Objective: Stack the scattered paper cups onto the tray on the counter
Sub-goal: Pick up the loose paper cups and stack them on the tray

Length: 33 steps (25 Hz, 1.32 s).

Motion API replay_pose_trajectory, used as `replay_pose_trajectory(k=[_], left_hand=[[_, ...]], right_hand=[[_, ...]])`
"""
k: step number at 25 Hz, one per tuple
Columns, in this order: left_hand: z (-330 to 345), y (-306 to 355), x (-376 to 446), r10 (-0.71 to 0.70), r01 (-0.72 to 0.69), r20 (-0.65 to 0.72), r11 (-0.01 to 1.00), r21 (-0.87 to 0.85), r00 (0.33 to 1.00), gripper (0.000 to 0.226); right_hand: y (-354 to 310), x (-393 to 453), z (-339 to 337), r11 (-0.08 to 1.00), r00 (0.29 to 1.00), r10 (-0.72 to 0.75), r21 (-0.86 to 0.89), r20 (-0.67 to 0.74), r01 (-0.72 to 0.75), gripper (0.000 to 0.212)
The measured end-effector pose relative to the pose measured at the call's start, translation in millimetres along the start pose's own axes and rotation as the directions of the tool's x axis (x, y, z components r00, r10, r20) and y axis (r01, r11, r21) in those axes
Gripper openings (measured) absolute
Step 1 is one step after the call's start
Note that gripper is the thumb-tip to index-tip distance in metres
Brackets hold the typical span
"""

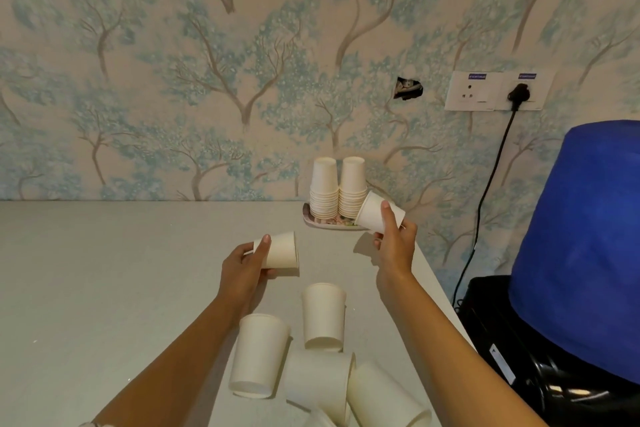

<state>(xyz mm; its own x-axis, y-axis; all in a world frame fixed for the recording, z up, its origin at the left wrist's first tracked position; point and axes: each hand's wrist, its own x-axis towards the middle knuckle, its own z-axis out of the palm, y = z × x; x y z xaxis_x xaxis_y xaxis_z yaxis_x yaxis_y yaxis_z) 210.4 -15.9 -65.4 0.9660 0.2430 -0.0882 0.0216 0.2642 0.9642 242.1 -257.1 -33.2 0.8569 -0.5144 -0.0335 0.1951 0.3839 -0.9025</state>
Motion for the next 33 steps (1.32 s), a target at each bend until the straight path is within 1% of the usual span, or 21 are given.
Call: replay_pose_trajectory(k=[2, 4, 6, 7, 9, 12, 13, 15, 18, 20, 22, 23, 24, 25, 26, 27, 28, 29, 30, 31, 33], left_hand=[[-5, -2, 6, 0.008, -0.006, 0.031, 0.999, -0.047, 0.999, 0.043], [-8, -6, 9, 0.035, -0.031, 0.072, 0.998, -0.054, 0.997, 0.04], [-7, -7, 8, 0.064, -0.061, 0.116, 0.998, -0.032, 0.991, 0.033], [-7, -8, 7, 0.077, -0.075, 0.128, 0.997, -0.018, 0.989, 0.029], [-7, -10, 7, 0.097, -0.099, 0.143, 0.995, 0.005, 0.985, 0.024], [-9, -11, 9, 0.114, -0.119, 0.159, 0.993, 0.021, 0.981, 0.03], [-8, -12, 8, 0.119, -0.124, 0.16, 0.992, 0.025, 0.98, 0.031], [-7, -11, 8, 0.126, -0.132, 0.157, 0.991, 0.032, 0.98, 0.029], [-10, -11, 7, 0.131, -0.143, 0.142, 0.987, 0.076, 0.981, 0.024], [-11, -12, 7, 0.139, -0.153, 0.146, 0.984, 0.089, 0.979, 0.024], [-11, -10, 7, 0.149, -0.164, 0.146, 0.982, 0.093, 0.978, 0.028], [-10, -9, 6, 0.15, -0.164, 0.142, 0.982, 0.091, 0.978, 0.03], [-10, -9, 6, 0.146, -0.159, 0.136, 0.983, 0.087, 0.98, 0.031], [-9, -8, 6, 0.139, -0.15, 0.129, 0.985, 0.082, 0.982, 0.03], [-8, -9, 5, 0.131, -0.141, 0.122, 0.987, 0.073, 0.984, 0.029], [-8, -8, 5, 0.125, -0.133, 0.117, 0.989, 0.06, 0.985, 0.032], [-8, -8, 5, 0.118, -0.124, 0.116, 0.991, 0.045, 0.986, 0.037], [-8, -7, 5, 0.112, -0.116, 0.114, 0.993, 0.035, 0.987, 0.043], [-8, -8, 5, 0.108, -0.112, 0.112, 0.993, 0.036, 0.988, 0.049], [-9, -8, 5, 0.103, -0.108, 0.108, 0.993, 0.04, 0.989, 0.052], [-9, -9, 6, 0.089, -0.09, 0.106, 0.996, 0.006, 0.99, 0.055]], right_hand=[[-3, 17, 12, 0.989, 0.996, -0.087, -0.119, 0.018, 0.088, 0.047], [-11, 40, 24, 0.924, 0.968, -0.238, -0.289, 0.08, 0.251, 0.048], [-25, 66, 35, 0.784, 0.901, -0.386, -0.445, 0.197, 0.433, 0.053], [-34, 79, 42, 0.699, 0.863, -0.429, -0.507, 0.266, 0.504, 0.056], [-48, 101, 59, 0.543, 0.799, -0.451, -0.588, 0.397, 0.599, 0.06], [-58, 128, 84, 0.268, 0.705, -0.43, -0.666, 0.564, 0.696, 0.061], [-59, 134, 90, 0.195, 0.685, -0.418, -0.678, 0.596, 0.709, 0.06], [-59, 142, 96, 0.114, 0.668, -0.399, -0.688, 0.629, 0.716, 0.057], [-52, 145, 96, 0.064, 0.691, -0.35, -0.72, 0.632, 0.691, 0.047], [-51, 143, 92, 0.021, 0.711, -0.337, -0.751, 0.616, 0.66, 0.042], [-53, 129, 90, -0.03, 0.679, -0.364, -0.737, 0.637, 0.676, 0.039], [-53, 116, 91, -0.01, 0.646, -0.372, -0.698, 0.667, 0.716, 0.038], [-51, 98, 94, 0.047, 0.605, -0.351, -0.631, 0.715, 0.774, 0.037], [-47, 76, 97, 0.131, 0.555, -0.279, -0.542, 0.784, 0.83, 0.038], [-39, 51, 99, 0.222, 0.487, -0.15, -0.451, 0.86, 0.865, 0.043], [-30, 26, 100, 0.287, 0.401, 0.014, -0.388, 0.916, 0.876, 0.05], [-20, 3, 99, 0.307, 0.318, 0.176, -0.359, 0.932, 0.881, 0.059], [-9, -13, 96, 0.285, 0.253, 0.296, -0.338, 0.921, 0.897, 0.065], [1, -24, 93, 0.235, 0.211, 0.358, -0.307, 0.91, 0.922, 0.069], [8, -30, 91, 0.176, 0.19, 0.37, -0.27, 0.909, 0.947, 0.068], [16, -34, 89, 0.097, 0.191, 0.319, -0.232, 0.928, 0.968, 0.063]])
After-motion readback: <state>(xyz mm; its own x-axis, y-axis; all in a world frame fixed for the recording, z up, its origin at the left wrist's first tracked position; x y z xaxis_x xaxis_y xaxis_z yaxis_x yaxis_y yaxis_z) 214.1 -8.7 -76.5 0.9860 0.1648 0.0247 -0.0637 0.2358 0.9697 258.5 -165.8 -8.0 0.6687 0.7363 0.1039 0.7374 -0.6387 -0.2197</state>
